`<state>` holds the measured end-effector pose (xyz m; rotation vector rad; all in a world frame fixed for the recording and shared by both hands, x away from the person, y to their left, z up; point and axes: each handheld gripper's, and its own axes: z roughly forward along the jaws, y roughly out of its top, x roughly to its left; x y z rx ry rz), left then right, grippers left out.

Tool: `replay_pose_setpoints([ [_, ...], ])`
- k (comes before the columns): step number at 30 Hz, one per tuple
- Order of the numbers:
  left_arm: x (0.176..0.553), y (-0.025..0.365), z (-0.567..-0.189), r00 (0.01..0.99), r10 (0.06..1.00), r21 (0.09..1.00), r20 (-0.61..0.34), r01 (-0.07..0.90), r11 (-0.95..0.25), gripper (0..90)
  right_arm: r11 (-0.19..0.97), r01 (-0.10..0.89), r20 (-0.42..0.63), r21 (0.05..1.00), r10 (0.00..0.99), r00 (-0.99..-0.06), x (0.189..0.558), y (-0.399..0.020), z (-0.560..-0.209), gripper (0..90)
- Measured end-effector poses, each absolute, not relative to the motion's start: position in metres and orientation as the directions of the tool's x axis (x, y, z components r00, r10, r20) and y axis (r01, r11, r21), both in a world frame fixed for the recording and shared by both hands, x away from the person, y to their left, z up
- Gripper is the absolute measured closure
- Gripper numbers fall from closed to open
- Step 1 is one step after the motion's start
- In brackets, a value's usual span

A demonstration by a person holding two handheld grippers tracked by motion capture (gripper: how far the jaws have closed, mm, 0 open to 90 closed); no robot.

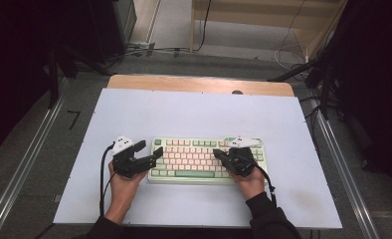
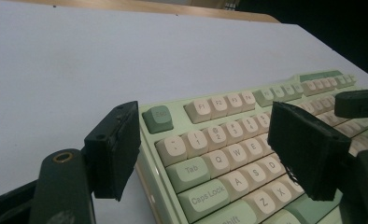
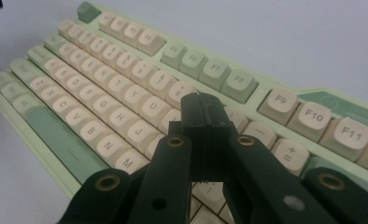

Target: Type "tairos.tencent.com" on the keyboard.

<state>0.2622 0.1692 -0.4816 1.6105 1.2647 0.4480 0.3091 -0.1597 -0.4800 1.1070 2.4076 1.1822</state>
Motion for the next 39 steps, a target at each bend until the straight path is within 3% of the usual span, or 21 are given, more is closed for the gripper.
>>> replay_pose_setpoints([
  [13,0.263,0.169,-0.483,0.394,0.875,0.855,-0.281,0.516,0.042,26.3,0.449,0.525,0.036,0.723,0.734,-0.678,0.312,-0.148,-0.485,87.3],
  [16,0.263,0.169,-0.483,0.397,0.874,0.857,-0.279,0.514,0.04,26.3,0.392,0.508,0.082,0.767,0.726,-0.683,0.309,-0.155,-0.476,78.0],
  [20,0.263,0.169,-0.485,0.4,0.871,0.852,-0.283,0.523,0.037,25.6,0.303,0.512,0.15,0.804,0.73,-0.667,0.307,-0.171,-0.464,49.6],
  [23,0.263,0.168,-0.484,0.4,0.871,0.855,-0.285,0.516,0.043,25.1,0.245,0.534,0.188,0.809,0.753,-0.63,0.307,-0.182,-0.46,34.9],
  [39,0.263,0.165,-0.484,0.415,0.864,0.851,-0.285,0.524,0.029,25.0,0.176,0.563,0.239,0.808,0.775,-0.585,0.31,-0.199,-0.456,31.6],
])
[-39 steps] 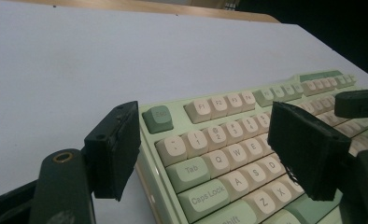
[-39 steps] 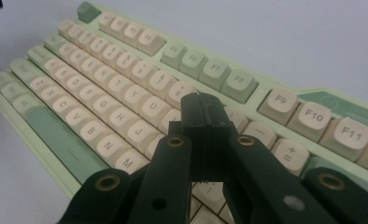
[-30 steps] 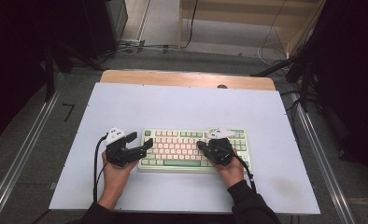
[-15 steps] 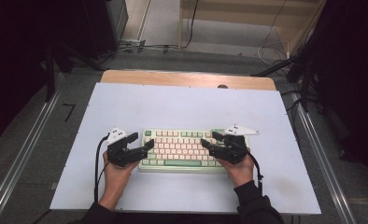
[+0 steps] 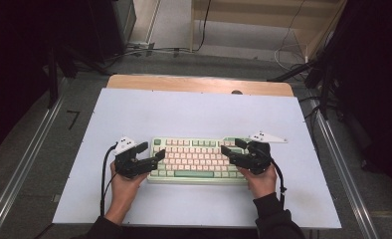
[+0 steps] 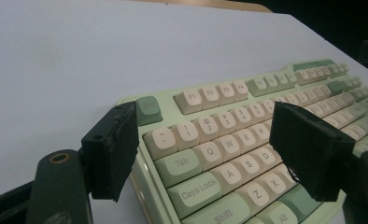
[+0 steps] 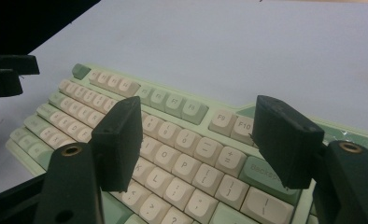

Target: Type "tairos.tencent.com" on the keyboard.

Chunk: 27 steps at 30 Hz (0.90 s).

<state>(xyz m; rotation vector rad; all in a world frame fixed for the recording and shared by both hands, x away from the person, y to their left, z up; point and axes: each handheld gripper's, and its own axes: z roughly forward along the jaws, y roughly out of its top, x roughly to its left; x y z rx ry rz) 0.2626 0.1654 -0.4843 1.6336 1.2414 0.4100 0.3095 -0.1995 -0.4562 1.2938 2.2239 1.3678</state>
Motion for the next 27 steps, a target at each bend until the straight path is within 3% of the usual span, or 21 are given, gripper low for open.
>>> replay_pose_setpoints([
  [4,0.263,0.162,-0.485,0.438,0.853,0.852,-0.283,0.523,0.014,30.8,0.187,0.569,0.236,0.801,0.775,-0.586,0.309,-0.198,-0.457,31.6],
  [6,0.262,0.159,-0.486,0.452,0.847,0.852,-0.281,0.524,0.003,37.8,0.182,0.567,0.237,0.803,0.776,-0.585,0.309,-0.199,-0.457,31.8],
  [7,0.261,0.157,-0.485,0.495,0.822,0.858,-0.28,0.513,-0.016,53.4,0.176,0.569,0.241,0.804,0.777,-0.581,0.309,-0.2,-0.457,31.9],
  [10,0.262,0.154,-0.485,0.529,0.802,0.86,-0.278,0.509,-0.039,83.5,0.183,0.572,0.238,0.8,0.778,-0.582,0.309,-0.2,-0.458,31.8],
  [11,0.263,0.152,-0.485,0.542,0.792,0.856,-0.281,0.515,-0.049,83.5,0.186,0.575,0.238,0.797,0.778,-0.582,0.309,-0.2,-0.458,31.9],
  [12,0.264,0.151,-0.486,0.55,0.785,0.853,-0.283,0.52,-0.057,90.0,0.187,0.577,0.238,0.795,0.779,-0.581,0.308,-0.2,-0.459,31.9],
  [27,0.273,0.133,-0.495,0.579,0.776,0.807,-0.252,0.568,-0.163,90.0,0.188,0.583,0.235,0.79,0.785,-0.573,0.305,-0.203,-0.461,32.1],
])
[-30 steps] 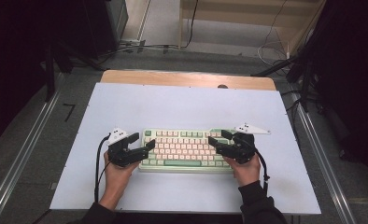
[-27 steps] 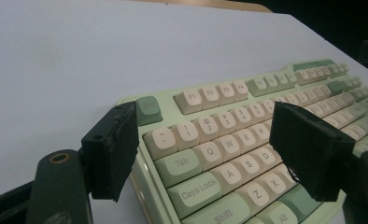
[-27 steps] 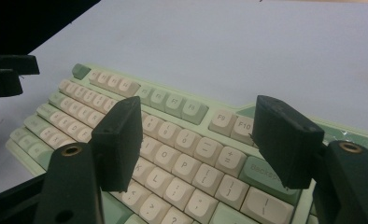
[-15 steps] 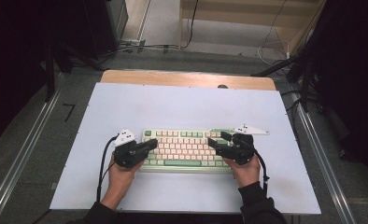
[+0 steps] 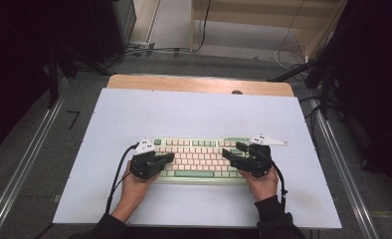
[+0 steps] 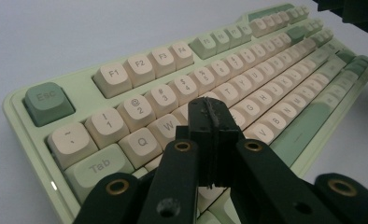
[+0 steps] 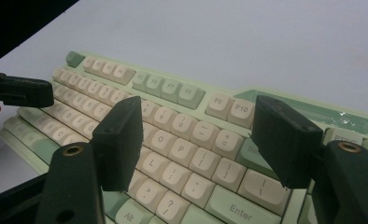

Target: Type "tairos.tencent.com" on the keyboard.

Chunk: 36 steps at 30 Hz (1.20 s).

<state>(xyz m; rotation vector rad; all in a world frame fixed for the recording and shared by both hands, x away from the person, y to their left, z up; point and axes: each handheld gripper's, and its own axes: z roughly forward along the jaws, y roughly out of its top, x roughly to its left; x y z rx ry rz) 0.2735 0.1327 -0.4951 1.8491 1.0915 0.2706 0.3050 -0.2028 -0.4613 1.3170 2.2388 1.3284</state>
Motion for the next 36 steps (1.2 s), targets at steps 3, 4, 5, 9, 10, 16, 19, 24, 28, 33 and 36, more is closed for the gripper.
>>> replay_pose_setpoints([
  [3,0.275,0.132,-0.496,0.569,0.783,0.798,-0.252,0.58,-0.165,90.0,0.185,0.581,0.235,0.792,0.787,-0.571,0.304,-0.204,-0.461,32.2],
  [4,0.275,0.132,-0.496,0.568,0.784,0.797,-0.25,0.581,-0.167,90.0,0.184,0.582,0.236,0.792,0.787,-0.571,0.304,-0.204,-0.461,32.3],
  [5,0.275,0.132,-0.496,0.569,0.784,0.795,-0.25,0.582,-0.169,90.0,0.184,0.582,0.236,0.792,0.787,-0.57,0.304,-0.204,-0.461,32.3],
  [9,0.276,0.131,-0.497,0.568,0.784,0.792,-0.249,0.586,-0.173,90.0,0.183,0.582,0.236,0.792,0.788,-0.569,0.304,-0.204,-0.461,32.3],
  [10,0.276,0.131,-0.497,0.568,0.785,0.789,-0.247,0.588,-0.178,90.0,0.183,0.581,0.236,0.793,0.788,-0.569,0.303,-0.204,-0.461,32.3],
  [16,0.276,0.13,-0.497,0.568,0.786,0.787,-0.247,0.59,-0.179,90.0,0.183,0.581,0.235,0.793,0.788,-0.569,0.303,-0.204,-0.461,32.4],
  [19,0.276,0.13,-0.497,0.568,0.785,0.786,-0.246,0.591,-0.181,90.0,0.181,0.581,0.236,0.793,0.789,-0.568,0.303,-0.205,-0.461,32.5],
  [24,0.276,0.128,-0.498,0.567,0.787,0.785,-0.245,0.592,-0.182,90.0,0.184,0.58,0.233,0.793,0.788,-0.569,0.303,-0.204,-0.461,32.5],
  [28,0.276,0.127,-0.498,0.562,0.789,0.775,-0.248,0.604,-0.186,90.0,0.186,0.581,0.232,0.792,0.789,-0.569,0.303,-0.204,-0.461,32.6],
  [33,0.272,0.137,-0.488,0.562,0.772,0.819,-0.295,0.566,-0.099,67.5,0.18,0.579,0.234,0.795,0.79,-0.567,0.303,-0.206,-0.46,32.7],
  [36,0.271,0.146,-0.483,0.537,0.792,0.845,-0.292,0.533,-0.049,57.4,0.178,0.581,0.236,0.794,0.791,-0.564,0.303,-0.206,-0.46,32.7],
])
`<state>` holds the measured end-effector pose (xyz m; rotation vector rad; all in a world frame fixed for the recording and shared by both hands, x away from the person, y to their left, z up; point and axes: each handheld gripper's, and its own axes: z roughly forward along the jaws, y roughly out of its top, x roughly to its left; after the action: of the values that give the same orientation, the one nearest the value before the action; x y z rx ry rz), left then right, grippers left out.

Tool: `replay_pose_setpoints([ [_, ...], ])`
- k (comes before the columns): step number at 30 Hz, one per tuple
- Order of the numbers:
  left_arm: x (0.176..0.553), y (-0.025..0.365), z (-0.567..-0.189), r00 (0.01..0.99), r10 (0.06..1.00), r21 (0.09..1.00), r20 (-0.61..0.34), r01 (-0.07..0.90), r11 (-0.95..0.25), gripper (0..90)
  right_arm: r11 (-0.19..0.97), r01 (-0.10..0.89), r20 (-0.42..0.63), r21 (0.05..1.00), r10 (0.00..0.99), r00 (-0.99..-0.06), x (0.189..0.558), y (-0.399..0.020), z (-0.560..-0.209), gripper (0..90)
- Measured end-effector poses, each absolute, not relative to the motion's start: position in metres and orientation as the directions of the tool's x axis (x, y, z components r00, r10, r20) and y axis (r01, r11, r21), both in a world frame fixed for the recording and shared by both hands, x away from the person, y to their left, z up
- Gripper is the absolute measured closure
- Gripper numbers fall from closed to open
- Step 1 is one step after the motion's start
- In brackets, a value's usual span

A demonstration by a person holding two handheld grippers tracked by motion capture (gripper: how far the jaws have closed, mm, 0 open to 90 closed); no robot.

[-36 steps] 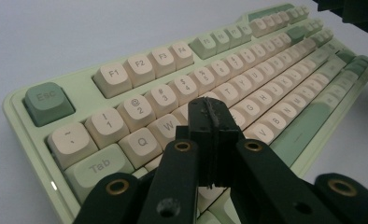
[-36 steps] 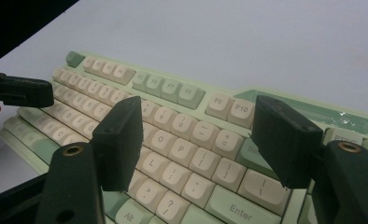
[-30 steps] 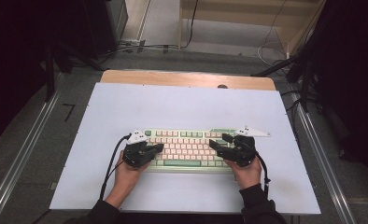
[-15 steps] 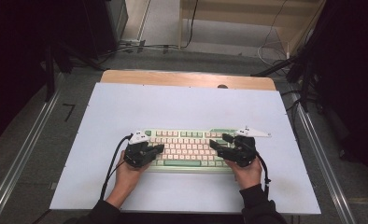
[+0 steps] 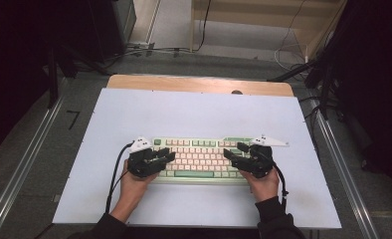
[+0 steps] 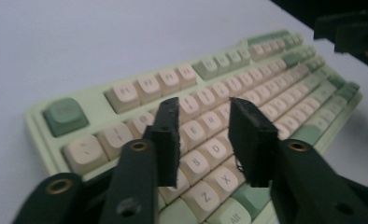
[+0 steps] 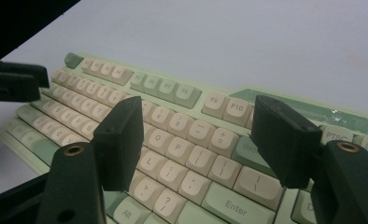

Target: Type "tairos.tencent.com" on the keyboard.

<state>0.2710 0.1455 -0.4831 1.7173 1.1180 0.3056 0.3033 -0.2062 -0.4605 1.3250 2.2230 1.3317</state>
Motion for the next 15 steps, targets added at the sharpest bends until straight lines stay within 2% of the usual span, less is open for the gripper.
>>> replay_pose_setpoints([
  [1,0.271,0.148,-0.482,0.521,0.802,0.851,-0.29,0.525,-0.033,51.6,0.178,0.58,0.235,0.795,0.79,-0.566,0.303,-0.206,-0.46,32.7],
  [7,0.272,0.161,-0.481,0.421,0.866,0.865,-0.269,0.502,0.025,40.4,0.178,0.578,0.236,0.796,0.789,-0.567,0.303,-0.207,-0.46,32.7],
  [15,0.274,0.174,-0.48,0.365,0.885,0.867,-0.287,0.491,0.078,37.1,0.18,0.578,0.234,0.796,0.789,-0.568,0.304,-0.207,-0.461,32.6],
])
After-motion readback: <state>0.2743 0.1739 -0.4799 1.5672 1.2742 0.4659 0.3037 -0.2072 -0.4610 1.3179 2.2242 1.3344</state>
